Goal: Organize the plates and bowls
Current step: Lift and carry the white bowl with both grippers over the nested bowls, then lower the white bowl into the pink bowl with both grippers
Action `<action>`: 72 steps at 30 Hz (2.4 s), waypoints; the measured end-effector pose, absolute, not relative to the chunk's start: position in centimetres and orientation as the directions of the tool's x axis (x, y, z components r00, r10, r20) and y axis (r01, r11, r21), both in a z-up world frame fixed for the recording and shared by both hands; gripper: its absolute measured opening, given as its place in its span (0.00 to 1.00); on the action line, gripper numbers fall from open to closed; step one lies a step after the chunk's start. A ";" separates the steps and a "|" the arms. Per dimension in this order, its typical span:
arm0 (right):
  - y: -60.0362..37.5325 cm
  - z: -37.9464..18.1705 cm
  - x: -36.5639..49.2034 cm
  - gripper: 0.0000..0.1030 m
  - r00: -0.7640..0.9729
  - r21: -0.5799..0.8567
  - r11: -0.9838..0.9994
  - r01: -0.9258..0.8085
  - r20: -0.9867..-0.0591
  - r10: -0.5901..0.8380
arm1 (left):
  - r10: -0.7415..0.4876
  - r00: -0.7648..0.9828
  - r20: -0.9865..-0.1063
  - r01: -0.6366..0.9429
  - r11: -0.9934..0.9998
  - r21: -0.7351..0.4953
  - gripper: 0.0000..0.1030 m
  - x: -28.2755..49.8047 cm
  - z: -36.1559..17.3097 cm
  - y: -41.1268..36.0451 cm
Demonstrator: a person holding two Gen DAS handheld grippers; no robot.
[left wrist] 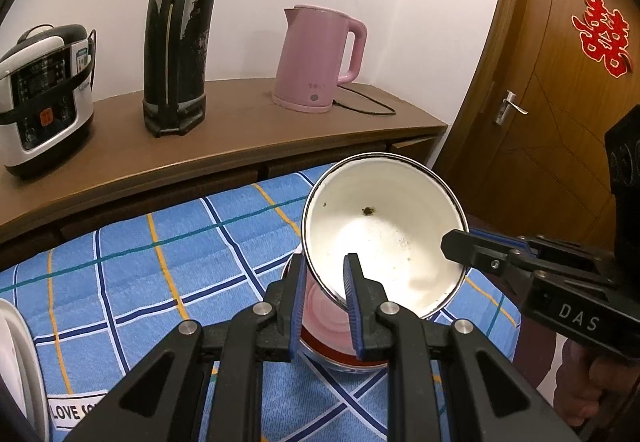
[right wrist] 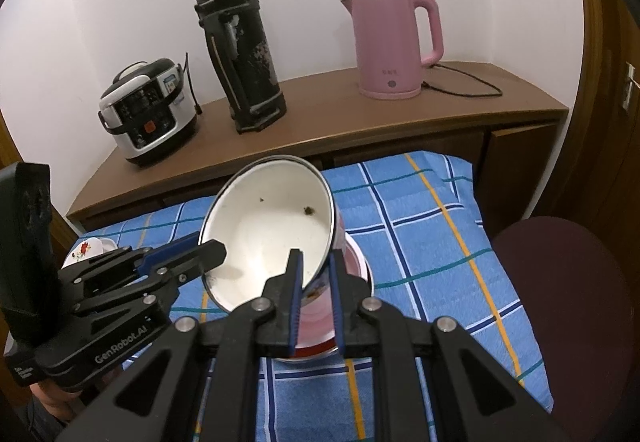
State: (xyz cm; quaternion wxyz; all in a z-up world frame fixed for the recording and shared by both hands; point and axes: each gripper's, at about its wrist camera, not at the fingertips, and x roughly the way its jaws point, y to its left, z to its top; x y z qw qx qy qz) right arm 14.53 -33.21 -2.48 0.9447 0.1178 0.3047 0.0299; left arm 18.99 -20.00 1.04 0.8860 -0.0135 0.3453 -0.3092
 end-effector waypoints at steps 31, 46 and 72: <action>-34.1 -6.0 15.7 0.15 0.738 0.268 0.962 0.046 -0.659 0.148 | -0.554 0.518 -0.651 0.565 0.793 -0.225 0.20 19.7 -0.4 -20.6; -34.0 -6.6 16.0 0.15 0.719 0.271 0.961 0.050 -0.677 0.154 | -0.551 0.506 -0.663 0.569 0.791 -0.223 0.20 19.8 -0.6 -20.8; -34.1 -7.2 16.4 0.16 0.699 0.268 0.962 0.053 -0.698 0.155 | -0.554 0.467 -0.689 0.574 0.783 -0.239 0.20 20.1 -1.4 -21.0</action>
